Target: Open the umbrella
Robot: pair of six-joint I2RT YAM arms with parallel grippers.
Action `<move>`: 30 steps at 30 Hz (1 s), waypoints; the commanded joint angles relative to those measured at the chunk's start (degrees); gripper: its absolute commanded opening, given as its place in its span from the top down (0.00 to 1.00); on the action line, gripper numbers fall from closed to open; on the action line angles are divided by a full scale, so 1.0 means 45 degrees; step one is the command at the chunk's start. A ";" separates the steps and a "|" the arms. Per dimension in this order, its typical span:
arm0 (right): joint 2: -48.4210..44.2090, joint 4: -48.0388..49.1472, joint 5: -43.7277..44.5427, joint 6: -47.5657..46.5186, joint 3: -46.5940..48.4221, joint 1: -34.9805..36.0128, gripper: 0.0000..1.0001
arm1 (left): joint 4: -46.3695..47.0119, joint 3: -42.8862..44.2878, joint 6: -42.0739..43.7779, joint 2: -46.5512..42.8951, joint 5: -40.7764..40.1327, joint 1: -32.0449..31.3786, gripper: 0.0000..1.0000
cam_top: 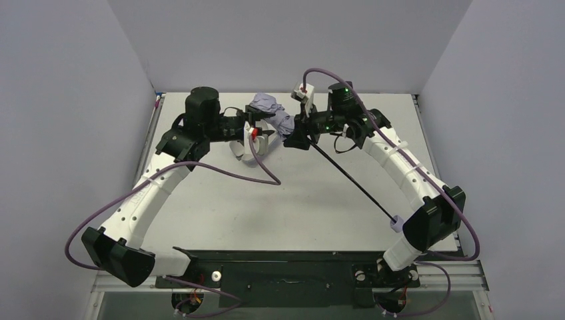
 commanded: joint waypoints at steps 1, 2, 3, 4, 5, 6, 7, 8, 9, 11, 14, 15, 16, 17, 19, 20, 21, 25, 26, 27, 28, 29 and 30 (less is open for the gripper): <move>-0.0602 -0.0291 0.0332 -0.1928 0.0607 0.0469 1.00 | -0.0481 -0.0232 0.1634 -0.0295 -0.0208 -0.0049 0.61; -0.0593 -0.0447 0.0454 -0.2025 0.0685 0.0513 1.00 | -0.0474 -0.0340 0.1687 -0.0353 -0.0266 -0.0049 0.64; -0.0605 -0.0545 0.0503 -0.2298 0.0718 0.0639 1.00 | -0.0382 -0.0430 0.1780 -0.0401 -0.0298 -0.0049 0.69; -0.0614 -0.0759 0.0643 -0.2444 0.0776 0.0696 1.00 | -0.0279 -0.0648 0.1799 -0.0526 -0.0401 -0.0049 0.71; -0.0611 -0.0838 0.0715 -0.2671 0.0802 0.0827 1.00 | -0.0060 -0.0750 0.1808 -0.0640 -0.0424 -0.0049 0.72; -0.0607 -0.0935 0.0794 -0.2719 0.0861 0.0868 1.00 | -0.0010 -0.0914 0.1842 -0.0692 -0.0452 -0.0049 0.73; -0.0604 -0.0964 0.0810 -0.2779 0.0893 0.0948 1.00 | -0.0056 -0.0961 0.2009 -0.0764 -0.0450 -0.0049 0.73; -0.0594 -0.0982 0.0847 -0.2812 0.0928 0.0977 1.00 | -0.0106 -0.1010 0.2109 -0.0793 -0.0429 -0.0049 0.73; -0.0586 -0.1001 0.0907 -0.2861 0.0946 0.1043 1.00 | -0.0373 -0.1019 0.2315 -0.0814 -0.0380 -0.0049 0.72; -0.0552 -0.1014 0.0966 -0.2895 0.1031 0.1138 1.00 | -0.0803 -0.1041 0.2632 -0.0903 -0.0305 -0.0039 0.68; -0.0516 -0.1028 0.0991 -0.2930 0.1044 0.1214 1.00 | -0.1415 -0.1170 0.3081 -0.1042 -0.0091 0.0003 0.55; -0.0513 -0.1066 0.0999 -0.2956 0.1053 0.1228 1.00 | -0.1527 -0.1206 0.3172 -0.1121 -0.0074 0.0006 0.53; -0.0519 -0.1098 0.1020 -0.3019 0.1038 0.1272 1.00 | -0.1710 -0.1296 0.3323 -0.1166 -0.0066 0.0018 0.52; -0.0528 -0.1166 0.1094 -0.3068 0.1032 0.1296 1.00 | -0.1773 -0.1392 0.3391 -0.1225 -0.0062 0.0024 0.51; -0.0572 -0.1401 0.1272 -0.3461 0.1032 0.1414 1.00 | -0.1796 -0.1505 0.3489 -0.1279 -0.0102 0.0028 0.51; -0.0587 -0.1481 0.1342 -0.3702 0.1018 0.1509 1.00 | -0.1689 -0.1530 0.3495 -0.1265 -0.0146 0.0029 0.51; -0.0599 -0.1550 0.1409 -0.3771 0.1022 0.1531 1.00 | -0.1645 -0.1538 0.3467 -0.1235 -0.0192 0.0029 0.51; -0.0578 -0.1775 0.1414 -0.4055 0.1158 0.1654 1.00 | -0.0910 -0.1650 0.3157 -0.1168 -0.0399 -0.0007 0.59; -0.0577 -0.1804 0.1433 -0.4133 0.1179 0.1672 1.00 | -0.0525 -0.1700 0.3012 -0.1170 -0.0443 -0.0019 0.65; -0.0580 -0.1875 0.1447 -0.4173 0.1219 0.1681 1.00 | -0.0282 -0.1850 0.2893 -0.1221 -0.0515 -0.0024 0.69; -0.0588 -0.1903 0.1449 -0.4241 0.1219 0.1693 1.00 | 0.0257 -0.1927 0.2604 -0.1278 -0.0530 -0.0043 0.75; -0.0595 -0.1939 0.1451 -0.4265 0.1229 0.1711 1.00 | 0.0509 -0.2072 0.2455 -0.1284 -0.0551 -0.0056 0.79; -0.0596 -0.1964 0.1451 -0.4323 0.1224 0.1720 1.00 | 0.0958 -0.2126 0.2187 -0.1318 -0.0548 -0.0061 0.89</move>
